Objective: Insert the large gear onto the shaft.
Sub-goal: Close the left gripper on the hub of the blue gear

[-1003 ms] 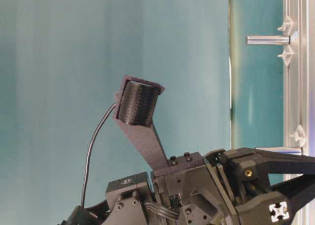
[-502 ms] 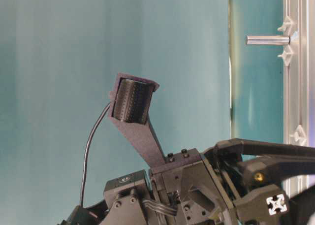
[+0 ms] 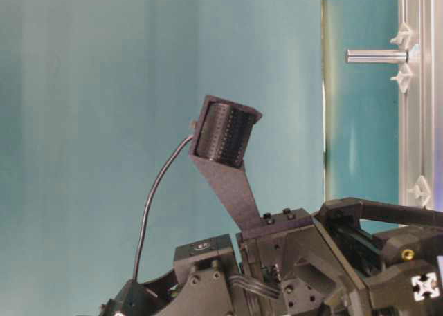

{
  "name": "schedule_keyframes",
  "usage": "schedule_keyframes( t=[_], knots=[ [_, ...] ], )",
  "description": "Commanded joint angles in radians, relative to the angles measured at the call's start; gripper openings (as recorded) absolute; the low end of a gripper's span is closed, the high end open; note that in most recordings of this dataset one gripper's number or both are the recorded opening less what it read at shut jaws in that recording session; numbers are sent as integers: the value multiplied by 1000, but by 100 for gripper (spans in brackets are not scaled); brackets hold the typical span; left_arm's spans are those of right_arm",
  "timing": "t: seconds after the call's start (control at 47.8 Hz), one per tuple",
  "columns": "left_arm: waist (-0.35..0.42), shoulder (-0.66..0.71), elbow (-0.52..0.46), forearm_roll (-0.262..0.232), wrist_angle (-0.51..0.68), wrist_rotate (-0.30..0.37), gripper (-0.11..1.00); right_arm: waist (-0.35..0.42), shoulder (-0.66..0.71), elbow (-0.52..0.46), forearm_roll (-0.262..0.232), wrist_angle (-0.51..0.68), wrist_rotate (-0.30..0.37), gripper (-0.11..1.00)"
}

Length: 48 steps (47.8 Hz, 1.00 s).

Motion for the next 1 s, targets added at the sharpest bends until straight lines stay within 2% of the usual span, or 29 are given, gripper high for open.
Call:
schedule_keyframes(
  t=[0.0,0.982],
  knots=[
    [-6,-9,-20,0,-2,-2,95,-3,6,-8,2,-5,11,11],
    [-6,31,-8,0,-14,-6,95,-5,6,-5,2,-6,12,11]
  ],
)
